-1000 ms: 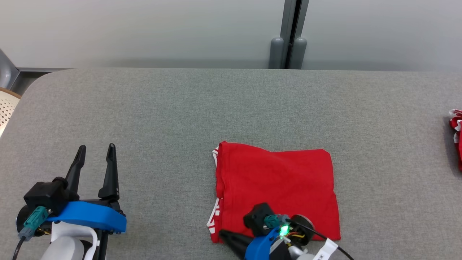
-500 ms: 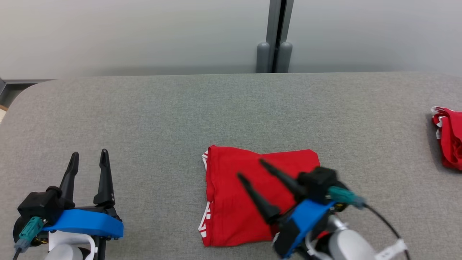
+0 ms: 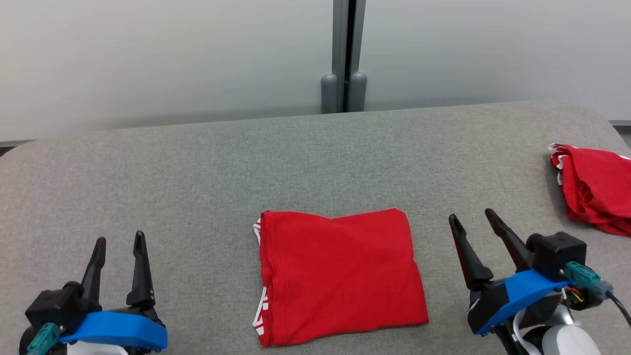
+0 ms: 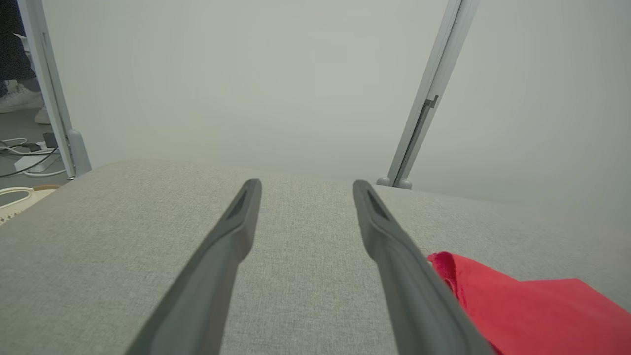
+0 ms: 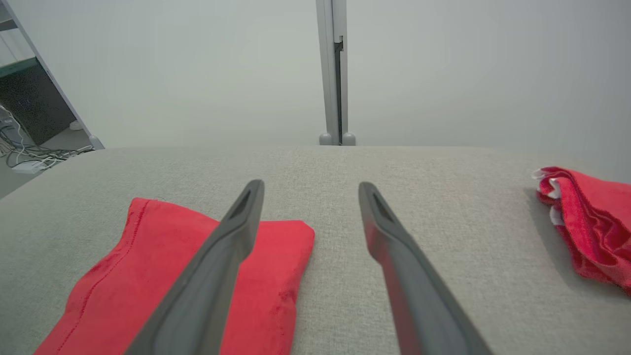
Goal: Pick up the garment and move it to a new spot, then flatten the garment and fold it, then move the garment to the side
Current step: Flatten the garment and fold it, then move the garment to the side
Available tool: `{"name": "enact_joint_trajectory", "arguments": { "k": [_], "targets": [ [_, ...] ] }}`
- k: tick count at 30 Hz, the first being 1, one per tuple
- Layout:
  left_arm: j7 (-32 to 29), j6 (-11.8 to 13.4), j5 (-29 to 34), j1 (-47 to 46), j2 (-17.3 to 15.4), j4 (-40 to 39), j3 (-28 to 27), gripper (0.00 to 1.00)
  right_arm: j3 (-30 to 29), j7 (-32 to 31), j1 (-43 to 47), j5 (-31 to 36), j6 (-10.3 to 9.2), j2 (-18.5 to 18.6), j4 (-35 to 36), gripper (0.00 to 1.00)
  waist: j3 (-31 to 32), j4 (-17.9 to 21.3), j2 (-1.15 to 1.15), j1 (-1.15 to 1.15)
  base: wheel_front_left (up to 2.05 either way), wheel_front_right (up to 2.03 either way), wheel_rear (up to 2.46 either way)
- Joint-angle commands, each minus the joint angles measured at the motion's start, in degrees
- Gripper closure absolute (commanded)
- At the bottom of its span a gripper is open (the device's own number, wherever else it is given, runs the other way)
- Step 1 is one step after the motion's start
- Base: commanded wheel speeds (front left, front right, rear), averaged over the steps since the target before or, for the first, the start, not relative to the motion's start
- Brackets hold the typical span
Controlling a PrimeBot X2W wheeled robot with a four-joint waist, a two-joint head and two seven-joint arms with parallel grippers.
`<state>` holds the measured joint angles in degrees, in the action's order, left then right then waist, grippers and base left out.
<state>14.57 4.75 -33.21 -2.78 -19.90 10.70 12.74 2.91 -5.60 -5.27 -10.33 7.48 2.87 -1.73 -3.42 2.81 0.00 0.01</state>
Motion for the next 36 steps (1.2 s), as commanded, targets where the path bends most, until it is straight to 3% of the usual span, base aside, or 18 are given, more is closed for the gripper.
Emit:
{"name": "enact_joint_trajectory", "arguments": {
  "k": [1,9,21,36],
  "targets": [
    [0.35,0.23,0.09,0.85,0.15,0.04,-0.17,0.0,-0.72,-0.01,0.5,0.23,0.03,0.05,-0.18,0.0,0.88,0.69,0.0,-0.01,0.0,0.0,0.0],
    [0.5,-0.12,0.79,4.11,0.74,-0.05,0.45,0.0,-4.57,1.01,-1.61,-0.19,0.02,0.48,-4.95,0.0,3.96,1.47,0.0,-0.01,0.0,0.0,0.0],
    [0.6,-0.52,1.06,4.84,1.02,0.99,1.17,0.0,-1.54,2.71,-3.3,-1.47,0.03,1.96,-10.9,0.0,4.9,1.04,0.0,-0.01,0.0,0.0,0.0],
    [0.61,-1.13,0.76,3.52,0.45,1.36,0.68,0.0,-1.45,3.95,-3.25,-2.02,0.03,1.65,-13.09,0.0,3.69,0.87,0.0,-0.01,0.0,0.0,0.0]
  ]
}}
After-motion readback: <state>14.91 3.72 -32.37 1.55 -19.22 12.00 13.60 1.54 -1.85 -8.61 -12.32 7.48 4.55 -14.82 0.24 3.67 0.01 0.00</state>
